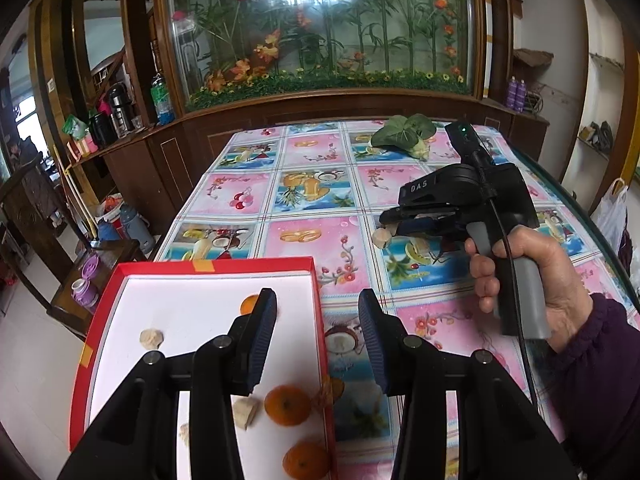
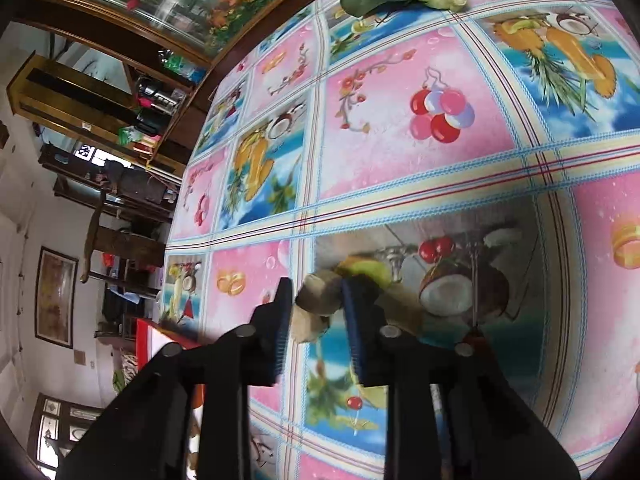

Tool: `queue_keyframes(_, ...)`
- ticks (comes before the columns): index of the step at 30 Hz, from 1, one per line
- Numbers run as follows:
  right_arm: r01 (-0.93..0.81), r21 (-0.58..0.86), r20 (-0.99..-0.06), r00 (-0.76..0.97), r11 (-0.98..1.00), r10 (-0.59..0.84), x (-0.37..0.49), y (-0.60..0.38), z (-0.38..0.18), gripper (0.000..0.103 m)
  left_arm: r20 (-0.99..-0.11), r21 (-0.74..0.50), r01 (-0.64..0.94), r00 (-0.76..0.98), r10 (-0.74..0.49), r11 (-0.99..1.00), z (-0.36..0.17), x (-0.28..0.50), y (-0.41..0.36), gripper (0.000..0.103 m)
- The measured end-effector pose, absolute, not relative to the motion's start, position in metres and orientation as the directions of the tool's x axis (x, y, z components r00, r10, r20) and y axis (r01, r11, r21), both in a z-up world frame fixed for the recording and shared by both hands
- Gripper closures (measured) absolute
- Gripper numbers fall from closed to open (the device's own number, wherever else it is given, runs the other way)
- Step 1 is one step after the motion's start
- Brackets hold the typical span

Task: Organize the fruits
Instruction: 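Move both open grippers back toward the items on the tablecloth, then grasp a beige block with the right gripper while the left gripper grasps a round beige piece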

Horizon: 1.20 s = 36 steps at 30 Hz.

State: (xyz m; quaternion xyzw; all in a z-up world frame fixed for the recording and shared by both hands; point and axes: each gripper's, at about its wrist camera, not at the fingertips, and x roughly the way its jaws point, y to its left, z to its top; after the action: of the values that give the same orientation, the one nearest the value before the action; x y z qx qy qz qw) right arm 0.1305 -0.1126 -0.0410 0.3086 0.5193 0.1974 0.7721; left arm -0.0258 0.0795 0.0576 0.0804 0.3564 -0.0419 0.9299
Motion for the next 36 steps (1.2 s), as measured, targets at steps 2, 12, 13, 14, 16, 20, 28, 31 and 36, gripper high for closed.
queue_keyframes(2, 0.024, 0.687, -0.680, 0.372, 0.726, 0.631, 0.132, -0.115, -0.042, 0.078, -0.681, 0.133, 0.137, 0.732, -0.010, 0.982, 0.056, -0.017, 0.075, 0.061)
queue_keyframes(12, 0.011, 0.689, -0.675, 0.376, 0.725, 0.635, 0.128, -0.122, -0.040, 0.082, -0.722, 0.143, 0.144, 0.692, 0.004, 0.979, 0.050, 0.007, 0.049, 0.061)
queue_keyframes(13, 0.012, 0.690, -0.672, 0.381, 0.723, 0.635, 0.127, -0.126, -0.040, 0.082, -0.733, 0.140, 0.152, 0.680, -0.001, 0.978, 0.048, 0.011, 0.046, 0.061)
queue_keyframes(14, 0.015, 0.697, -0.667, 0.381, 0.717, 0.640, 0.125, -0.132, -0.039, 0.085, -0.741, 0.141, 0.158, 0.672, -0.002, 0.977, 0.046, 0.015, 0.043, 0.061)
queue_keyframes(16, 0.036, 0.709, -0.662, 0.377, 0.704, 0.648, 0.120, -0.147, -0.038, 0.085, -0.752, 0.153, 0.168, 0.659, 0.005, 0.974, 0.042, 0.024, 0.035, 0.061)
queue_keyframes(20, 0.063, 0.699, -0.674, 0.391, 0.712, 0.627, 0.106, -0.182, -0.035, 0.085, -0.780, 0.154, 0.207, 0.626, -0.010, 0.966, 0.031, 0.048, 0.018, 0.061)
queue_keyframes(28, 0.058, 0.645, -0.716, 0.394, 0.762, 0.576, 0.088, -0.229, -0.031, 0.085, -0.829, 0.204, 0.284, 0.558, 0.012, 0.937, -0.005, 0.097, -0.014, 0.061)
queue_keyframes(31, 0.054, 0.630, -0.727, 0.393, 0.775, 0.563, 0.087, -0.229, -0.029, 0.085, -0.838, 0.217, 0.291, 0.545, 0.025, 0.932, -0.013, 0.107, -0.017, 0.061)
queue_keyframes(36, 0.054, 0.605, -0.747, 0.383, 0.794, 0.544, 0.087, -0.223, -0.034, 0.085, -0.850, 0.218, 0.305, 0.527, 0.027, 0.927, -0.022, 0.113, -0.015, 0.061)
